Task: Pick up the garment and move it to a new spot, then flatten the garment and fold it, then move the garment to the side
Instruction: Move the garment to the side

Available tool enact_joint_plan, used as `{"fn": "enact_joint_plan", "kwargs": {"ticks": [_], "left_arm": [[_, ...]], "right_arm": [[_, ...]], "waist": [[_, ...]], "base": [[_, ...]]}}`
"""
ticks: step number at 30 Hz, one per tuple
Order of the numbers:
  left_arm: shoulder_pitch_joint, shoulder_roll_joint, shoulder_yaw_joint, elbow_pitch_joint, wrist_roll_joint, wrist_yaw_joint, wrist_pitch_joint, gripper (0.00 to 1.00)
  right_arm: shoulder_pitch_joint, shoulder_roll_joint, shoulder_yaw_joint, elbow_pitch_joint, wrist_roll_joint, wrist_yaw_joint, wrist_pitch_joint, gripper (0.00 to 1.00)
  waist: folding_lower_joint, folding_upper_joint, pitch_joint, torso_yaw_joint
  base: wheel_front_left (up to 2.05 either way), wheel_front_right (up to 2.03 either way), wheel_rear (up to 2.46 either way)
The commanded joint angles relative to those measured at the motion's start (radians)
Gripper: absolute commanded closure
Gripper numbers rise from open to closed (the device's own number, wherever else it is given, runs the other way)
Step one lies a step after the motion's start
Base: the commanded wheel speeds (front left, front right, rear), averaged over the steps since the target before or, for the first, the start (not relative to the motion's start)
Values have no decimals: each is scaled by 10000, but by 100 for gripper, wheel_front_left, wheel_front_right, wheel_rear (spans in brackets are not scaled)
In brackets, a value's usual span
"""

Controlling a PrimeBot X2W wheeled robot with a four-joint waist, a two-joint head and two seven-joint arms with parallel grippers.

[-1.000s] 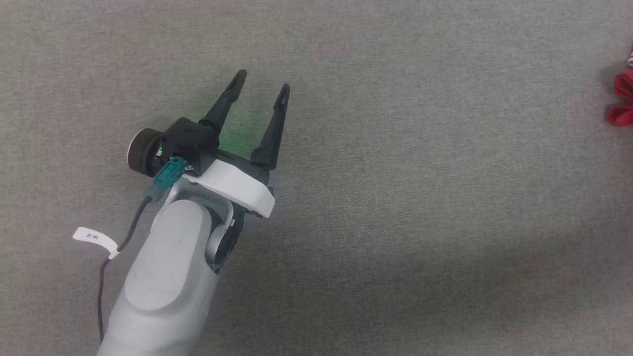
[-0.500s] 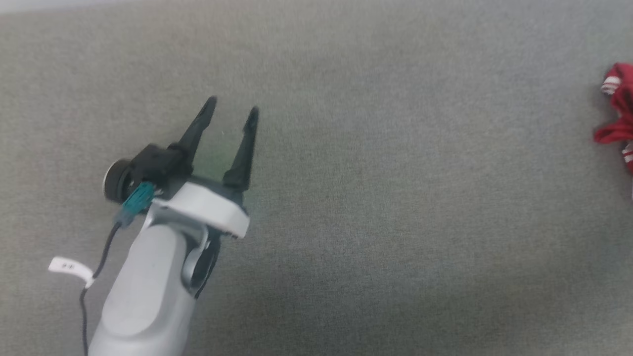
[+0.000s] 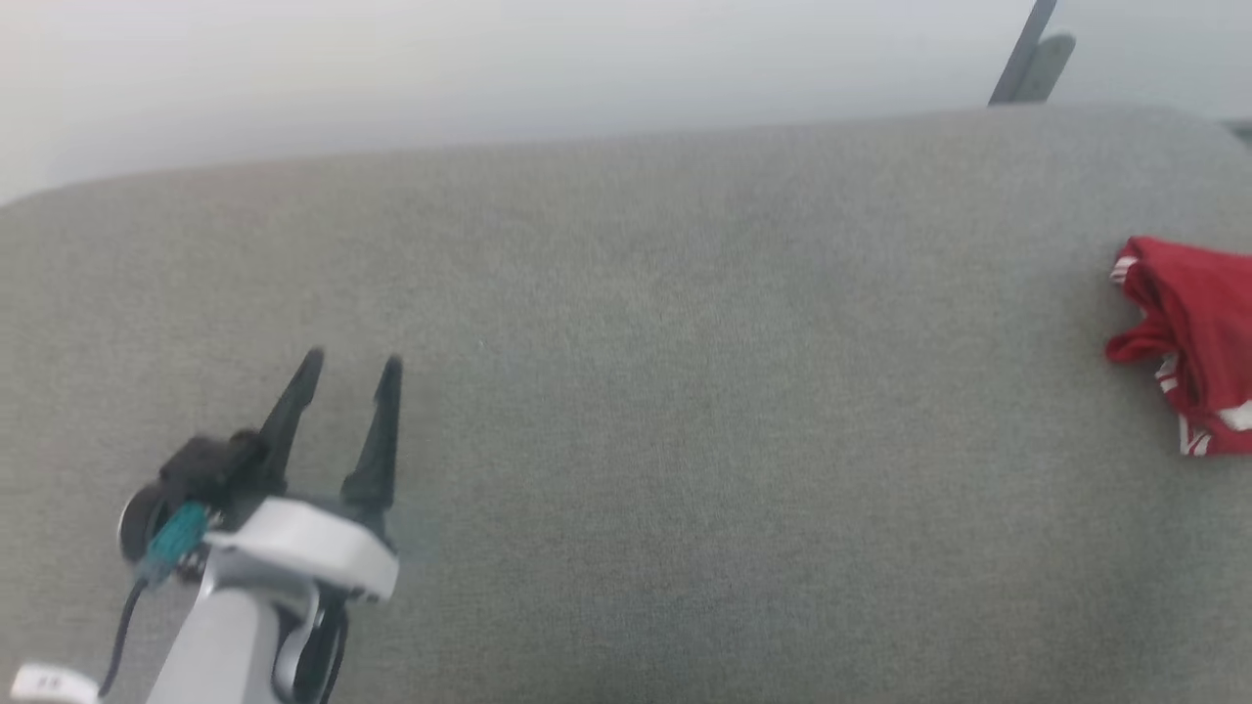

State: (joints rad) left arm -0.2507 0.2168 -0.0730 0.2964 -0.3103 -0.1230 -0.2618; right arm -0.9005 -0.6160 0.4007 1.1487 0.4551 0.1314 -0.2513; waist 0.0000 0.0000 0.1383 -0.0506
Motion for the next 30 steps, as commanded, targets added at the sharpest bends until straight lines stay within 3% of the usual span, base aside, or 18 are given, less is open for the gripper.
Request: {"fn": "enact_joint_plan", "kwargs": {"ticks": [1, 4, 9, 19, 30], "left_arm": [[351, 67, 122, -125, -61, 45, -41, 0], [743, 136, 294, -293, -13, 138, -41, 0], [1814, 302, 687, -875, 107, 190, -40, 0], [3142, 392, 1604, -1602, 255, 344, -41, 0], [3771, 117, 2321, -1981, 497, 243, -41, 0]], "right_arm": [[308, 134, -72, -173, -102, -14, -95, 0], [674, 307, -361, -622, -218, -12, -134, 0], [2289, 793, -1474, -2371, -842, -14, -129, 0], [5526, 2224, -3905, -5494, -2352, -12, -130, 0], [7630, 3405, -4894, -7547, -3098, -12, -131, 0]], "waist": [[0, 0, -458, 54], [0, 0, -690, 71], [0, 0, -1200, 92], [0, 0, -1613, 183], [0, 0, -1727, 349]], "base": [[0, 0, 0], [0, 0, 0], [0, 0, 0], [0, 0, 0], [0, 0, 0]]}}
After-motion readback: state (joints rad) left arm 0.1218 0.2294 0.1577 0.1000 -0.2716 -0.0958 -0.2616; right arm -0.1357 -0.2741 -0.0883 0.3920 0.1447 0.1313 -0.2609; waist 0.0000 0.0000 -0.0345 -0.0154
